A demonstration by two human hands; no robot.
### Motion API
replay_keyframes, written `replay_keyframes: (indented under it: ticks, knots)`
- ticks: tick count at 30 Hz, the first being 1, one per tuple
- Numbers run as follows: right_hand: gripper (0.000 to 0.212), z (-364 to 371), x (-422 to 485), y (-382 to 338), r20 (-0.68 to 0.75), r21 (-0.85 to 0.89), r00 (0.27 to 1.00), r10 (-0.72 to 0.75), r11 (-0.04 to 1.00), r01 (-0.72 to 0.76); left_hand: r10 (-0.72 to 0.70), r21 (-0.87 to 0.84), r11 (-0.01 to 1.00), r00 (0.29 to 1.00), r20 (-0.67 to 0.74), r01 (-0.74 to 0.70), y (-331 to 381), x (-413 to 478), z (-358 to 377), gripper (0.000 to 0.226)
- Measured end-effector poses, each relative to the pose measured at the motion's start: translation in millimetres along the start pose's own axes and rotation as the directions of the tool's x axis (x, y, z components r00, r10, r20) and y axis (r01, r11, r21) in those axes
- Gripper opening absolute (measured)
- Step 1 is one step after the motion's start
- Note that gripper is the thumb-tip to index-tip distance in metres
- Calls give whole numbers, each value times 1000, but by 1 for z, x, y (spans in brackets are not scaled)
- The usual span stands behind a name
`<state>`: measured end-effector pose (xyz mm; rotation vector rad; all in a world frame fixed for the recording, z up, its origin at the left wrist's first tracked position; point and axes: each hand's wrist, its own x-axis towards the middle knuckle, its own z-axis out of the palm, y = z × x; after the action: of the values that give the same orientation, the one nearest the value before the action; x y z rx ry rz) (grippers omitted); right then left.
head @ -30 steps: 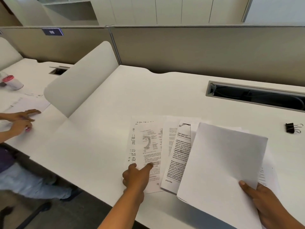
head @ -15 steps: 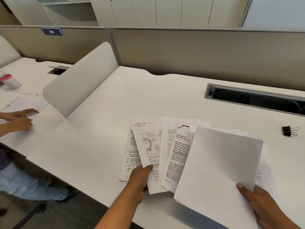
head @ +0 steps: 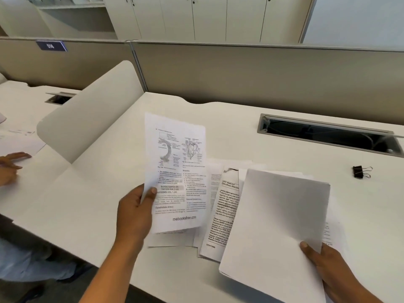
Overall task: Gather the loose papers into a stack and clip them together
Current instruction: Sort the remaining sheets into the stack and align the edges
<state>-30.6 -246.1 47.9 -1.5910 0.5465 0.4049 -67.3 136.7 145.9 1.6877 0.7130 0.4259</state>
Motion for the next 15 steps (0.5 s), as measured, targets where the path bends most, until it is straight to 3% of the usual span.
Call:
replay_keyframes:
  ticks: [2,4,7,11,15]
  knots:
    - [38,2,1,0,9,14,1000,2,1000,-2,-5,-52,999,1000,8,5,16,-4,0,21]
    - [24,2,2,2,-6,-10,1000,4,1000,-4,-47,-110,992,997,58,53,29,-12,4,19]
    - [18,2,-2,0,-45,-74,998,-43,997,39,-141,-165,970,967,211,178,36,-29,18,16]
    - [19,1,-9,1,-44,-40,996,-75,997,73,-249,-168,924,872,421,345,27,-57,44,19]
    - [21,3,-24,-13,28,20,996,-81,997,81,-311,-80,915,815,488,396,14,-79,69,16]
